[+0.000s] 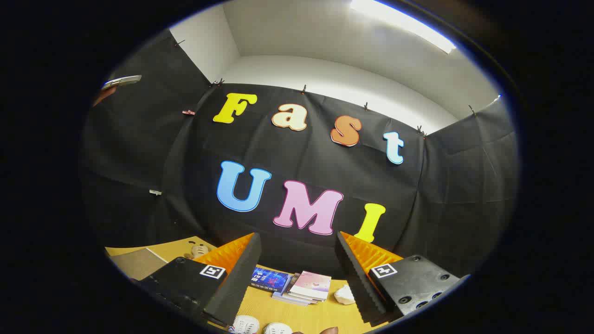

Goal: Open the storage box then place both shoes into the box .Put the left shoe in first, then the right shoe, with the right side of both shoes facing outward in a uniform manner.

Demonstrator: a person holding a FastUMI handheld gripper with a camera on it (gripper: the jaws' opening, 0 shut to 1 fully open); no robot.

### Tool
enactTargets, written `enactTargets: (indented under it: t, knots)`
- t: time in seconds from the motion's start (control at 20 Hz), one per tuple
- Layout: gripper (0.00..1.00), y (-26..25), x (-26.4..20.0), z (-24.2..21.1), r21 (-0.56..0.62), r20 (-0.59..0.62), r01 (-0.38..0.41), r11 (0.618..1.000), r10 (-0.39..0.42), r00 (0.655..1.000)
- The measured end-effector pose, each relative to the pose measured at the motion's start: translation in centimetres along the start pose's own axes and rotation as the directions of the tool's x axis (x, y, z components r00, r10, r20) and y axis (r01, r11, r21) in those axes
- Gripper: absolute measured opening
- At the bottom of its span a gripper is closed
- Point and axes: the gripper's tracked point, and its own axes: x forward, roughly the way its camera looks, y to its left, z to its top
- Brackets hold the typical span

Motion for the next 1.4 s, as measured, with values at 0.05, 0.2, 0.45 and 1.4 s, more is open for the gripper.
enactTargets:
  t: [0.05, 0.2, 0.45, 1.4]
  knots:
    - [0.97, 0.0, -0.1, 0.0, -0.001, -0.003, 0.001, 1.000, -0.001, 1.000]
    - [0.97, -0.1, -0.4, -0.3, 0.004, -0.012, 0.003, 1.000, -0.003, 1.000]
    - [0.97, 0.8, -0.6, -0.4, 0.009, -0.017, -0.008, 1.000, 0.008, 1.000]
    - [0.97, 6.7, 0.1, -2.8, 0.116, -0.085, -0.177, 0.977, 0.187, 0.979]
